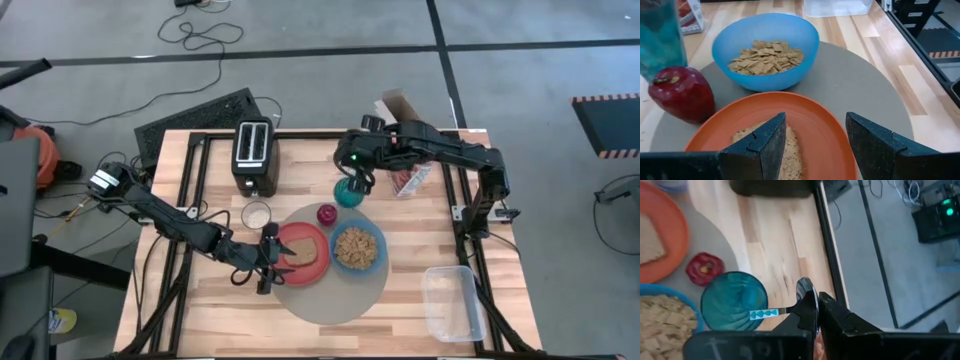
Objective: Arrange a breakfast setting
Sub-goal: Move the spoon to the right of the placemat
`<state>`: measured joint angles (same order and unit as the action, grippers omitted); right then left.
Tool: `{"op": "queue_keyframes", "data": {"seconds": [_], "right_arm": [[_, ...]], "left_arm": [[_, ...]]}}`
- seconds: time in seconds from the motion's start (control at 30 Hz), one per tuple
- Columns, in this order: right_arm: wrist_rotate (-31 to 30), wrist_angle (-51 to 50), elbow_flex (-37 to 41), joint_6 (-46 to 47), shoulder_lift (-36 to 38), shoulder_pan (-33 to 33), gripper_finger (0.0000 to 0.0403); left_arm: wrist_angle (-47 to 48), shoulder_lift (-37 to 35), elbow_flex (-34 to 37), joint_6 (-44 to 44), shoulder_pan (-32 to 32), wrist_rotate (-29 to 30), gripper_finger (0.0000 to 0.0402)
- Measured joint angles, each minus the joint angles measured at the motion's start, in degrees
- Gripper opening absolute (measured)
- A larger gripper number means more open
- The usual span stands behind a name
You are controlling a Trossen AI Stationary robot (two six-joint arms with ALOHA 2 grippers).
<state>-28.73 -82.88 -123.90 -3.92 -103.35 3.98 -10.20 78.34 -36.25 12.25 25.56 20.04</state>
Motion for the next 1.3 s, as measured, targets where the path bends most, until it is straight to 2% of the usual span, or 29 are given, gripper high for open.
{"op": "queue_keyframes", "data": {"seconds": [0.4,0.67,0.83,1.1,1.3], "right_arm": [[-0.02,-0.23,0.0,-0.44,0.0,3.71,0.0038],[-1.35,1.37,-0.15,-2.1,0.64,2.96,0.0038],[-1.73,-0.35,-4.25,-1.24,1.75,2.23,0.0038],[-0.85,-1.91,-7.74,3.33,6.48,-4.74,0.0038],[0.15,-0.29,0.24,7.58,10.83,-11.13,0.0038]], "left_arm": [[0.02,-0.01,0.0,0.0,-0.02,0.28,0.0194],[0.1,-0.02,0.0,0.69,-0.02,0.28,0.0194],[0.17,-0.02,0.0,1.52,-0.02,0.47,0.0194],[-0.72,0.0,0.0,3.45,-0.07,4.01,0.0194],[-7.39,0.0,0.0,0.56,-0.8,5.34,0.0194]]}}
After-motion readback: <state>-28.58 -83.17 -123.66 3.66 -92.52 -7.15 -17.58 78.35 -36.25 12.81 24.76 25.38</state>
